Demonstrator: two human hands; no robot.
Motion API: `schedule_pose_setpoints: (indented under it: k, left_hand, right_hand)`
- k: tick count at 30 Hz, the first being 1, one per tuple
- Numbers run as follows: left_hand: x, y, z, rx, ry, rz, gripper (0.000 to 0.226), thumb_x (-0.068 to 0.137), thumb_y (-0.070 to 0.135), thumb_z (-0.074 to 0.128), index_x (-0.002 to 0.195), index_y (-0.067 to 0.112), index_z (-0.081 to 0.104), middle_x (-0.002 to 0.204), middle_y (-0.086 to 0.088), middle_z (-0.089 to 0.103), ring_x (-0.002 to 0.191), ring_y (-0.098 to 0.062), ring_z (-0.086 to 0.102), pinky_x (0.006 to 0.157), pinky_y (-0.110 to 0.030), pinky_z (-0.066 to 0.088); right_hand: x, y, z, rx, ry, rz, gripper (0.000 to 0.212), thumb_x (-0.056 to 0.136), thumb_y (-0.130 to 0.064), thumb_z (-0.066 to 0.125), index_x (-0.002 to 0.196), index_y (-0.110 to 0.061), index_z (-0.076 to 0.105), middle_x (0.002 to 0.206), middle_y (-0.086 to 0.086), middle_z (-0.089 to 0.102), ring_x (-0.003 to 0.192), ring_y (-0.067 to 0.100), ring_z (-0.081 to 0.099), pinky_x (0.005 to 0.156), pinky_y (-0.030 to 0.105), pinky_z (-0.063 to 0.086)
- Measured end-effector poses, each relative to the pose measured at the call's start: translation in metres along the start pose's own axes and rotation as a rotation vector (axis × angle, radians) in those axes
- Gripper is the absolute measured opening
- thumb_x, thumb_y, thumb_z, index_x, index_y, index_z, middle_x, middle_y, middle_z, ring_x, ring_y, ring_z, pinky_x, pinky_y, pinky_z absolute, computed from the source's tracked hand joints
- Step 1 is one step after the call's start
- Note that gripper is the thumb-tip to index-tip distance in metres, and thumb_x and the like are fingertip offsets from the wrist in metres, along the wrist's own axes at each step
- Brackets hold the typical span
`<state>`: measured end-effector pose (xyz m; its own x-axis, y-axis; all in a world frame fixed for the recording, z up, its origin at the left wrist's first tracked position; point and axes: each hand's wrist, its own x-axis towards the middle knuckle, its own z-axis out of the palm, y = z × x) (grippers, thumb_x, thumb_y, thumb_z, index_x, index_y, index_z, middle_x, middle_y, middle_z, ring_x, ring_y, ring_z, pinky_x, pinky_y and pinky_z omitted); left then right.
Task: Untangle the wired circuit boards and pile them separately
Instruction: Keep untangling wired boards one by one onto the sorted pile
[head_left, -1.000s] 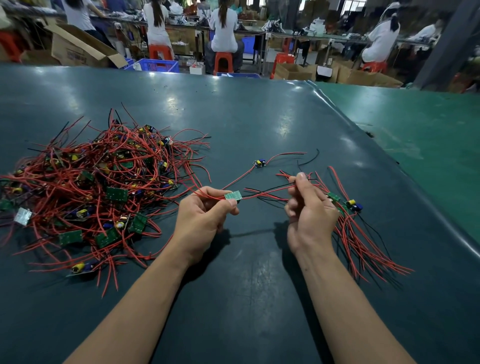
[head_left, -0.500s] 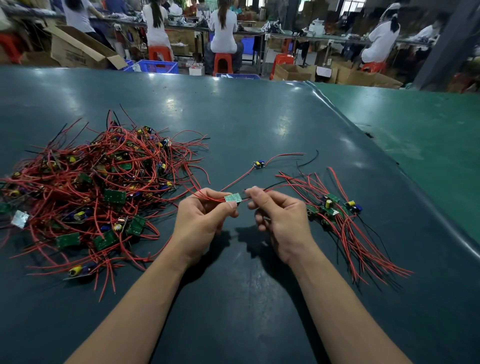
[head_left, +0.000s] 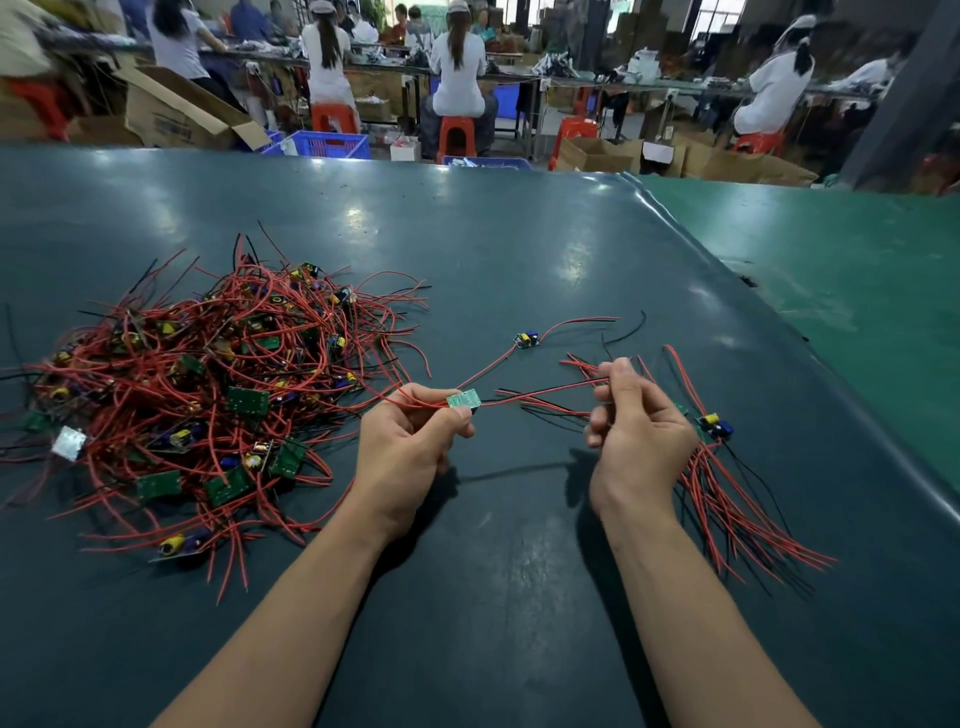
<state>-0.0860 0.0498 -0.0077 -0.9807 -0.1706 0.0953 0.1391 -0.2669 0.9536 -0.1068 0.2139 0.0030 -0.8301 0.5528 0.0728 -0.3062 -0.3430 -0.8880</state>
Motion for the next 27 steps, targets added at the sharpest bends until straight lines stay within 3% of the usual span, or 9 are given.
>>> schedule_pose_setpoints:
  k: [3,7,9,12,15,18,20,24,27]
  left_hand:
    - [0.001,-0.002,0.001,-0.012,0.021,0.037,0.019,0.088,-0.003,0.063,0.082,0.015,0.061,0.060,-0.001,0.064,0.040,-0.007,0.039,0.039,-0.016,0.031]
    - [0.006,-0.005,0.000,-0.093,0.116,0.062,0.014,0.090,-0.001,0.063,0.089,0.013,0.059,0.064,-0.004,0.065,0.038,-0.008,0.037,0.037,-0.018,0.032]
    - [0.008,-0.006,0.000,-0.017,0.118,0.105,0.013,0.088,0.000,0.066,0.091,0.013,0.061,0.070,-0.006,0.067,0.040,-0.007,0.044,0.039,-0.018,0.037]
    - [0.003,-0.009,0.002,0.255,0.139,0.311,0.015,0.084,0.007,0.074,0.092,0.018,0.067,0.079,0.007,0.068,0.056,-0.004,0.055,0.055,-0.013,0.044]
    - [-0.004,-0.007,0.000,0.620,0.206,0.736,0.016,0.085,0.018,0.074,0.100,0.016,0.070,0.082,0.014,0.064,0.059,-0.009,0.052,0.059,-0.017,0.043]
    - [-0.006,-0.007,-0.001,0.830,0.154,0.985,0.020,0.085,0.016,0.073,0.102,0.006,0.074,0.095,-0.007,0.062,0.082,-0.024,0.056,0.075,-0.026,0.045]
    - [-0.005,-0.007,0.002,0.868,0.139,1.019,0.015,0.082,0.012,0.075,0.095,0.004,0.074,0.106,-0.012,0.063,0.096,-0.027,0.057,0.084,-0.030,0.046]
    - [-0.004,-0.009,0.005,0.792,0.023,0.980,0.013,0.082,0.010,0.071,0.093,0.002,0.071,0.116,-0.005,0.064,0.105,-0.027,0.064,0.090,-0.043,0.051]
    - [-0.003,-0.010,0.002,0.782,-0.042,0.954,0.017,0.086,0.009,0.070,0.102,0.006,0.072,0.113,-0.006,0.067,0.103,-0.024,0.064,0.085,-0.048,0.051]
  right_hand:
    - [0.003,0.000,-0.005,-0.053,0.080,-0.083,0.025,0.097,-0.022,0.061,0.073,-0.018,0.067,0.061,-0.009,0.062,0.039,0.007,0.045,0.036,0.020,0.034]
    - [0.001,0.000,-0.009,-0.275,0.200,-0.336,0.005,0.096,-0.021,0.061,0.095,-0.020,0.066,0.089,-0.003,0.068,0.061,0.020,0.058,0.058,0.039,0.047]
    - [-0.007,0.001,-0.007,-0.425,0.122,-0.558,0.007,0.094,-0.017,0.062,0.099,-0.016,0.066,0.090,-0.001,0.066,0.068,0.014,0.056,0.063,0.032,0.047]
    - [-0.023,0.008,0.000,-0.599,-0.205,-0.788,0.014,0.089,-0.010,0.067,0.102,-0.005,0.071,0.092,0.004,0.059,0.070,0.009,0.051,0.068,0.016,0.043]
    - [-0.032,0.014,0.006,-0.605,-0.574,-0.631,0.040,0.084,-0.024,0.071,0.119,-0.004,0.067,0.103,0.005,0.057,0.074,0.013,0.058,0.064,0.021,0.049]
    - [-0.038,0.015,0.010,-0.518,-0.714,-0.440,0.048,0.084,-0.031,0.069,0.127,-0.011,0.061,0.107,0.003,0.060,0.087,0.017,0.062,0.068,0.032,0.052]
    - [-0.039,0.014,0.011,-0.406,-0.675,-0.336,0.041,0.083,-0.034,0.067,0.121,-0.019,0.063,0.105,0.006,0.061,0.086,0.015,0.062,0.064,0.040,0.052]
    - [-0.036,0.011,0.011,-0.226,-0.602,-0.221,0.020,0.086,-0.007,0.069,0.104,-0.013,0.073,0.093,0.013,0.064,0.077,0.013,0.058,0.053,0.025,0.047]
    - [-0.034,0.009,0.010,-0.120,-0.547,-0.097,0.014,0.084,-0.004,0.069,0.085,-0.015,0.078,0.091,0.007,0.069,0.077,0.018,0.061,0.053,0.022,0.046]
